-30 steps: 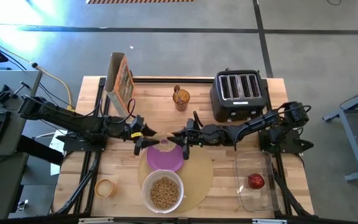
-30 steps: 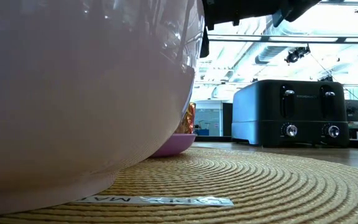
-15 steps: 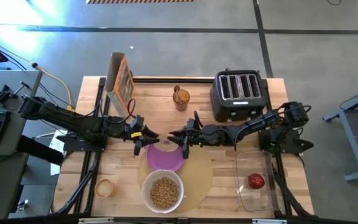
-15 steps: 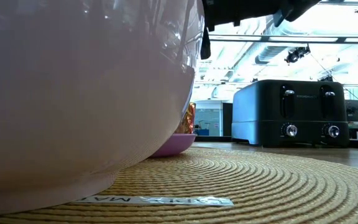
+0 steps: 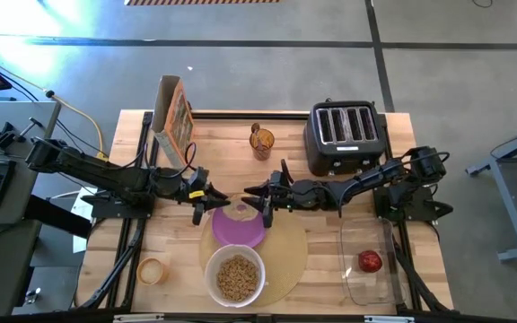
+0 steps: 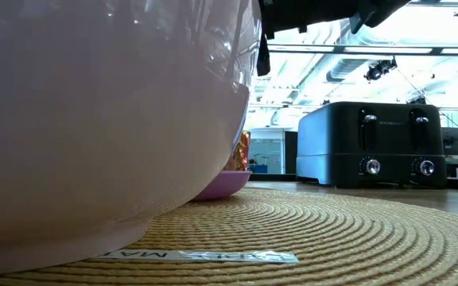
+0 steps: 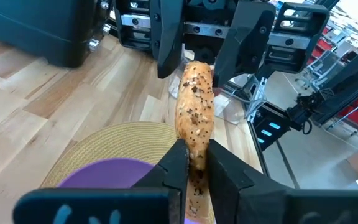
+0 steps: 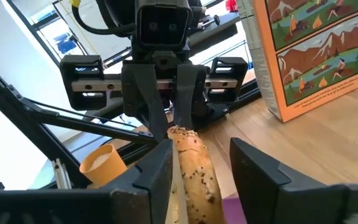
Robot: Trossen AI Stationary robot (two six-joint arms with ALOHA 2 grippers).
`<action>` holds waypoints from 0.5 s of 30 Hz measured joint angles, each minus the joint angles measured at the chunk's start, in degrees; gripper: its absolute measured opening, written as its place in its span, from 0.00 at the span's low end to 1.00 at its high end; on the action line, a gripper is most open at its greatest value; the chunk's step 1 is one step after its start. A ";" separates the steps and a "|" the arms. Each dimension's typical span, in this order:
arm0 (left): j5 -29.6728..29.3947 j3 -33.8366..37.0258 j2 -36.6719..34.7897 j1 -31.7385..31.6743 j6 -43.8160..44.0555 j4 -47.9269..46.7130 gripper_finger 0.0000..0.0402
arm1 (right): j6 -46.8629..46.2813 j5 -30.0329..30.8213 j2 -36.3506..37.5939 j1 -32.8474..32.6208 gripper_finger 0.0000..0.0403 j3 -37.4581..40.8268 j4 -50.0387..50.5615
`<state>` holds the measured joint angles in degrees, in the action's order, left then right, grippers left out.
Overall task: Arrange a breakfast setting
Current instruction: Put the bagel on the violet plate
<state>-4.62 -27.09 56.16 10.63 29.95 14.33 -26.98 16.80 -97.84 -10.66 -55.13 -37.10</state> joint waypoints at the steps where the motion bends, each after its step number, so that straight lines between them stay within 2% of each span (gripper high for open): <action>1: 0.00 0.00 0.00 0.00 -0.02 0.00 0.07 | 0.00 0.00 0.00 0.00 0.35 0.00 0.00; 15: -0.04 0.00 0.00 0.02 -0.02 0.02 0.04 | 1.38 0.02 0.00 0.00 0.35 0.00 -0.38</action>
<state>-4.67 -27.09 56.16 10.66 29.93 14.35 -25.60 16.82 -97.84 -10.66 -55.13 -37.48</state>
